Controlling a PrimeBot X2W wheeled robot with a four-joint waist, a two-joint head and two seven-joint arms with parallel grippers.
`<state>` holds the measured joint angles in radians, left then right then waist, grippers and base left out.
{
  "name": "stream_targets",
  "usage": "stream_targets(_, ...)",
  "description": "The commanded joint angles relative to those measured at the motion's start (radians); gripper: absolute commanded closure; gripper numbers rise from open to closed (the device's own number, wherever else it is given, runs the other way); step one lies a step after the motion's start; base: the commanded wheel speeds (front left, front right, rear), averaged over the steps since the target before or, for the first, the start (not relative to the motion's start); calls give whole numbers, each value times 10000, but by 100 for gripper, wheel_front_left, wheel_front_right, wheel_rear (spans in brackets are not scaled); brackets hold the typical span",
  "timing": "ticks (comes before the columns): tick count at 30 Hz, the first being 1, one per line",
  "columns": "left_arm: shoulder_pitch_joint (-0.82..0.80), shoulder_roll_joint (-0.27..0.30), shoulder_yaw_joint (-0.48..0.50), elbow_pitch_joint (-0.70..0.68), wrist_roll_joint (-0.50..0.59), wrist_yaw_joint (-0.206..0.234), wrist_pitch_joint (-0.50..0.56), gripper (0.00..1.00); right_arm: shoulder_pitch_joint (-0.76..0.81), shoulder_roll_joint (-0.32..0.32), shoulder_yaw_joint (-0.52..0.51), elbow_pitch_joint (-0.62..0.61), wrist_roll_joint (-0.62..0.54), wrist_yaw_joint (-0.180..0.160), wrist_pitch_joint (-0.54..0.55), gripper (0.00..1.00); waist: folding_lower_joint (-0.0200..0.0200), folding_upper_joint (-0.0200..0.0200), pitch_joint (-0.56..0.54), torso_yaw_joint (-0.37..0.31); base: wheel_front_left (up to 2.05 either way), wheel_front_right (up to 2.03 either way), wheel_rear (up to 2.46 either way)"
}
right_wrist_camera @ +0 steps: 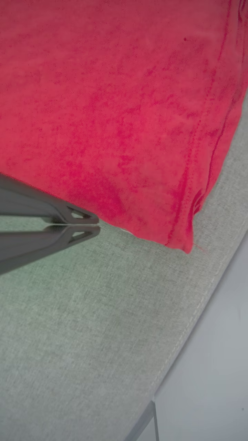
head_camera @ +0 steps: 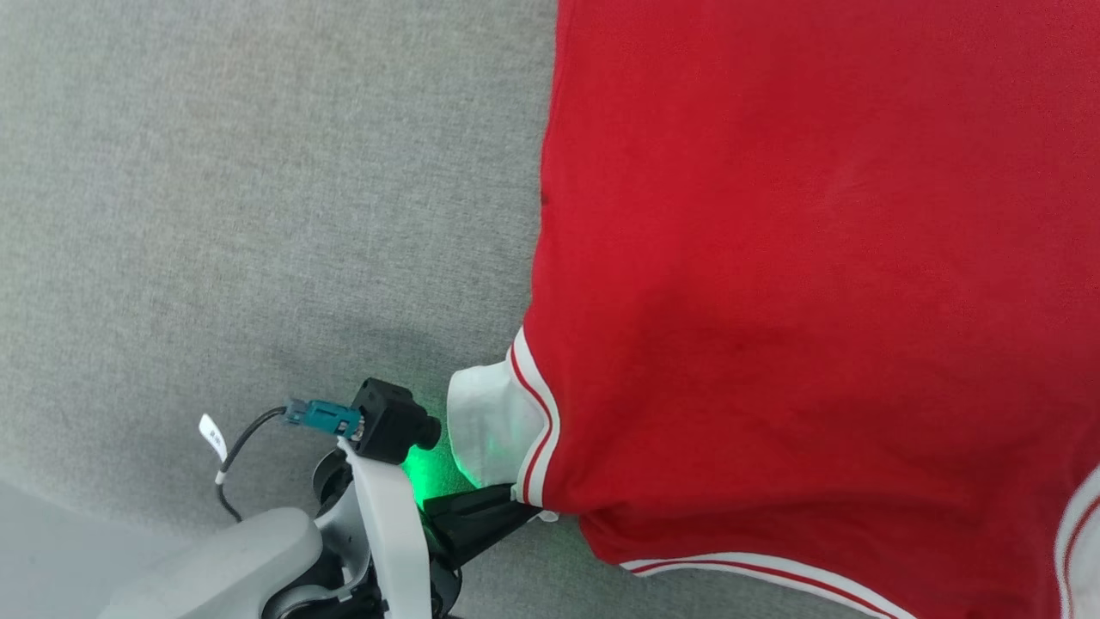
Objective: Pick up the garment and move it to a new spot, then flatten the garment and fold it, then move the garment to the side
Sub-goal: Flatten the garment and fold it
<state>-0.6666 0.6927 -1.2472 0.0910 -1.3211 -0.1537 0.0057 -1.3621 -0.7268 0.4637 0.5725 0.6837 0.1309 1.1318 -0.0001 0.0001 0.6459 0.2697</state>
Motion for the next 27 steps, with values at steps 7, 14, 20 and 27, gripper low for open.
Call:
stream_targets(7,125,91,597,815,-393,1055,-530,100,1842,-1544,800,-2102,1621,-3,-294,100,1,-1,-1120,-692,0,0,0)
stream_targets(14,603,705,738,268,-754,1212,-679,100,3946,-2820,800,-3918,2824,-3,-751,100,1,-1,-1818,-1305,0,0,0)
stream_targets(20,923,952,639,-192,-861,1355,-709,100,5349,-3458,310,-5151,3250,-3,-1302,100,1,-1,-2064,-1603,0,0,0)
stream_targets(27,1037,1041,608,-520,-821,1424,-712,100,5908,-3247,-412,-5846,2724,-3,-2409,0,1,-1,-2053,-1646,0,0,0)
